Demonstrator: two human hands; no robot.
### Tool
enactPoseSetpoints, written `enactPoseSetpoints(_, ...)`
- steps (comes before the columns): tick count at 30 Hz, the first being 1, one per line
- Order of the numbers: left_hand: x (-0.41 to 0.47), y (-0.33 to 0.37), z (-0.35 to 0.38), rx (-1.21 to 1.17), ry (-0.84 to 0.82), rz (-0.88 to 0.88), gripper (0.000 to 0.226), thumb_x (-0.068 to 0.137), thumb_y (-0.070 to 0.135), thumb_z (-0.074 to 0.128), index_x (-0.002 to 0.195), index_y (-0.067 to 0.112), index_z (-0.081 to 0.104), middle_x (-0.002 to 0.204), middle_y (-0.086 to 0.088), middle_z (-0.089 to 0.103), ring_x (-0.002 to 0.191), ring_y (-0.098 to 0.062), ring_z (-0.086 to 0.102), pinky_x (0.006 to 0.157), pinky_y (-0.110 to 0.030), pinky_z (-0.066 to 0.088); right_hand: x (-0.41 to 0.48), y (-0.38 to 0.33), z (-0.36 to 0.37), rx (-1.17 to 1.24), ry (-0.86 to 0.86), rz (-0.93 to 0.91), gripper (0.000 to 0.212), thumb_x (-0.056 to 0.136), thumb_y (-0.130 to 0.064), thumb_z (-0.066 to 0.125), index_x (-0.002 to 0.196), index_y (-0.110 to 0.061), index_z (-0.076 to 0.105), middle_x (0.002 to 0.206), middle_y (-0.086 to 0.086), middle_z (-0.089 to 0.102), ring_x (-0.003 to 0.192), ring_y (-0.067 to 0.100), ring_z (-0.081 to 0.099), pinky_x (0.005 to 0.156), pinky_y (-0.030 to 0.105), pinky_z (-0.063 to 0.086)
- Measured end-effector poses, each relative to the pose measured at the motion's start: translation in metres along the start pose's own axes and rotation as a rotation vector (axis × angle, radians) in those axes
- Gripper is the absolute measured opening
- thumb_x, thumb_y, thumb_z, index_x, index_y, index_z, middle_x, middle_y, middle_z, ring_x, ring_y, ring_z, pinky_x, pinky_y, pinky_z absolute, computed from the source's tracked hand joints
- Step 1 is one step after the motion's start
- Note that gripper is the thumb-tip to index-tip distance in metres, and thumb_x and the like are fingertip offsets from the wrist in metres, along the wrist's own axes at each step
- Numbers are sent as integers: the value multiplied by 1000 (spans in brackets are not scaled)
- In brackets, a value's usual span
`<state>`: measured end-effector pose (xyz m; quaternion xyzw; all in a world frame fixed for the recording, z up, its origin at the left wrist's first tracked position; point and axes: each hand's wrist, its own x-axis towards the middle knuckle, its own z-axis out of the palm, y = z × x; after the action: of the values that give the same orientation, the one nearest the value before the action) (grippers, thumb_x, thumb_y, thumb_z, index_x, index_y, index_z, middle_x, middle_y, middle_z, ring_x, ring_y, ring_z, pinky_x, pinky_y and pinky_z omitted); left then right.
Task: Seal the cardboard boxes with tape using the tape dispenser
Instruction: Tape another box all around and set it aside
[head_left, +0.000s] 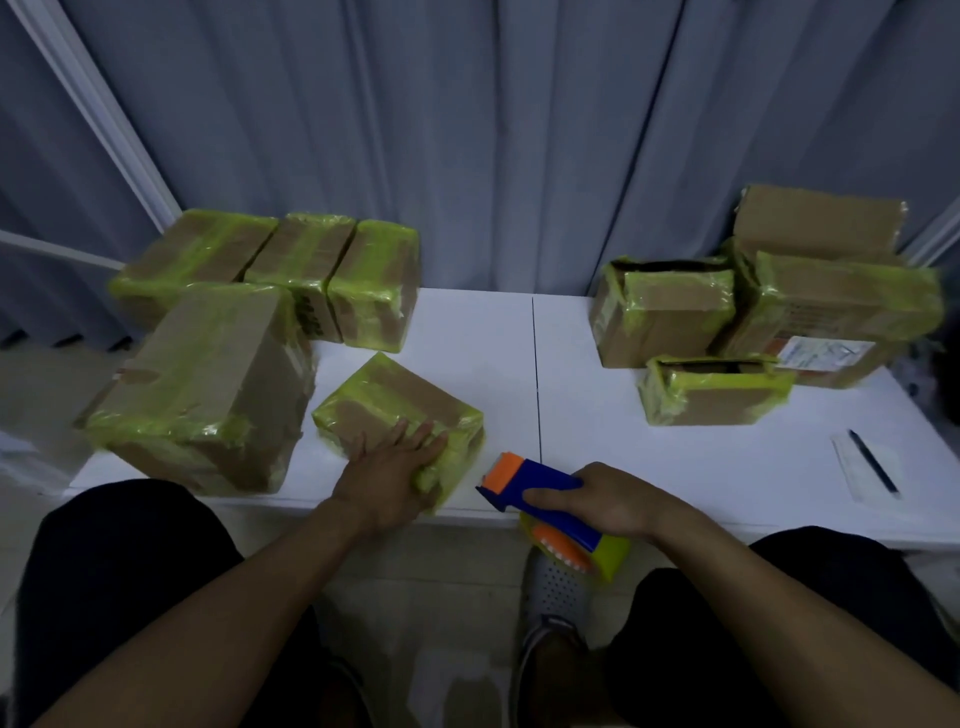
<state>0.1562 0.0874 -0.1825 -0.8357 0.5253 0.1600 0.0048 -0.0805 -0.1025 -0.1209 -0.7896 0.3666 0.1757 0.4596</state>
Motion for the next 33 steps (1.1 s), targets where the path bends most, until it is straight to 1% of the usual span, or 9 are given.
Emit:
enactPoseSetpoints(4,0,3,-8,-15,-32,-33,83,85,79,38,154,48,5,164,21,-4,153,-18,-3,119,-63,5,10,-1,3,-50,-18,31,60,82,-74,65,85,-14,68,83,5,73,65,13,66,66,23,48)
enactPoseSetpoints(7,-1,12,-10,-125,12,-114,67,91,76,26,152,48,22,163,23,5,153,-16,1,119,-61,3,21,-5,4,-80,-35,51,61,83,-74,64,86,-13,66,81,4,70,67,15,64,65,23,47)
enactPoseSetpoints(11,3,32,-12,-182,125,-221,68,87,80,35,143,43,48,160,21,22,152,-16,13,117,-61,9,42,-12,12,-139,-64,79,61,84,-74,63,83,-14,63,84,5,69,67,16,62,67,25,46)
enactPoseSetpoints(14,5,39,-8,-135,208,-245,65,87,77,43,138,38,55,156,16,36,150,-19,23,115,-62,18,51,-19,17,-183,-59,80,61,85,-75,62,80,-14,60,80,5,67,65,16,60,65,25,46)
enactPoseSetpoints(17,7,39,-4,-108,235,-240,57,92,67,46,139,35,55,154,13,41,148,-22,27,115,-63,18,60,-24,21,-225,-48,70,63,84,-77,60,81,-15,59,79,4,65,66,15,61,62,25,46)
enactPoseSetpoints(20,8,35,-4,-144,215,-222,54,94,65,45,139,37,54,155,15,38,149,-20,26,116,-62,16,70,-28,25,-264,-38,50,65,83,-79,59,82,-14,58,82,5,65,69,17,62,64,27,47)
enactPoseSetpoints(24,4,30,-3,-232,245,-215,46,102,54,31,137,39,56,155,20,35,149,-14,23,118,-56,19,76,-38,25,-266,-40,44,61,86,-75,60,82,-14,58,80,4,64,66,16,60,62,26,46)
enactPoseSetpoints(30,-1,23,1,-218,171,-137,49,100,40,35,149,40,39,161,17,20,152,-17,10,121,-57,8,78,-43,32,-263,-22,60,60,86,-73,61,81,-14,57,78,4,64,68,17,61,64,28,46)
enactPoseSetpoints(33,-1,23,2,-201,143,-131,54,97,40,30,151,40,34,162,18,14,153,-16,7,121,-57,5,75,-48,35,-295,37,64,60,84,-75,61,80,-16,57,78,2,63,72,19,63,66,30,48)
